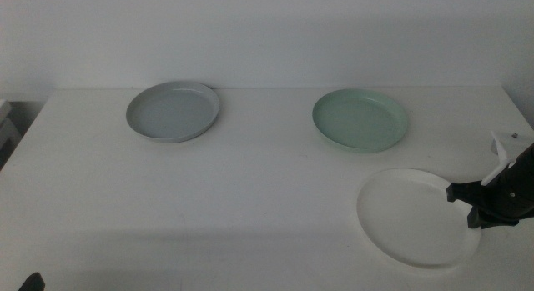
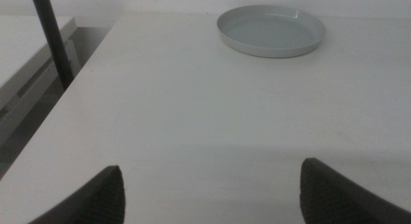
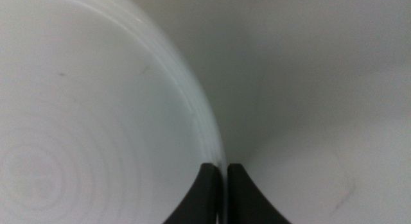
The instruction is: Stack the three bowls on top of each other.
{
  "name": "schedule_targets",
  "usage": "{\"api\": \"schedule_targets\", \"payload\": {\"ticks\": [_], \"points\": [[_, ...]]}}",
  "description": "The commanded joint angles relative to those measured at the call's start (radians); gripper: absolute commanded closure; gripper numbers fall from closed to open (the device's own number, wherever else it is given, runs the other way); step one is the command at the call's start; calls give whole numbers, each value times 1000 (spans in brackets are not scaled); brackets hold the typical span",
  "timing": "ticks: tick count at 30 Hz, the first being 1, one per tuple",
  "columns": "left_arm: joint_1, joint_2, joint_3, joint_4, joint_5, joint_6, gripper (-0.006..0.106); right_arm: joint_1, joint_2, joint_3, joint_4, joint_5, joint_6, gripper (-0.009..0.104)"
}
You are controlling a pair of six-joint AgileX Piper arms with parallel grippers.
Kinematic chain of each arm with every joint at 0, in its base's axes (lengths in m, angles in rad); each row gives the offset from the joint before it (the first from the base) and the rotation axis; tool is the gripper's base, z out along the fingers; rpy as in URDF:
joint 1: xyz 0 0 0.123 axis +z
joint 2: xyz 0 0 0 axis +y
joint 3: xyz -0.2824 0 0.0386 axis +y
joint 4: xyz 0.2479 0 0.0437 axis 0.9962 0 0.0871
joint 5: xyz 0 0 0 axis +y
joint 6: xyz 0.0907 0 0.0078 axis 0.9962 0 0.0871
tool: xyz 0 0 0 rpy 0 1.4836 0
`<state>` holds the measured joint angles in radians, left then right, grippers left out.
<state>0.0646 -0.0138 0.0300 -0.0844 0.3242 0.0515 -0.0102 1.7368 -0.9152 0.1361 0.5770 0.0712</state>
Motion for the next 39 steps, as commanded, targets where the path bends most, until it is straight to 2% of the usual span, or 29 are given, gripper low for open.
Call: {"api": "schedule_targets", "payload": {"ticks": [1, 7, 10, 15, 22, 30, 39], "points": [[-6, -14, 6, -9, -76, -6, 12, 4, -73, -25, 1, 16, 2, 95], [-6, -14, 6, -9, -76, -6, 12, 64, -203, -106, 5, 134, 23, 95], [-6, -14, 6, -9, -76, -6, 12, 130, -233, -165, 37, 169, 22, 95], [-6, -14, 6, -9, -76, -6, 12, 255, -199, -261, 100, 171, 24, 95], [-6, -14, 6, -9, -76, -6, 12, 385, -69, -395, 105, 170, 69, 95], [-6, -14, 6, -9, -76, -6, 12, 414, 98, -482, 116, 126, 100, 95], [-6, -14, 6, -9, -76, -6, 12, 414, 191, -484, 119, 57, 96, 95]]}}
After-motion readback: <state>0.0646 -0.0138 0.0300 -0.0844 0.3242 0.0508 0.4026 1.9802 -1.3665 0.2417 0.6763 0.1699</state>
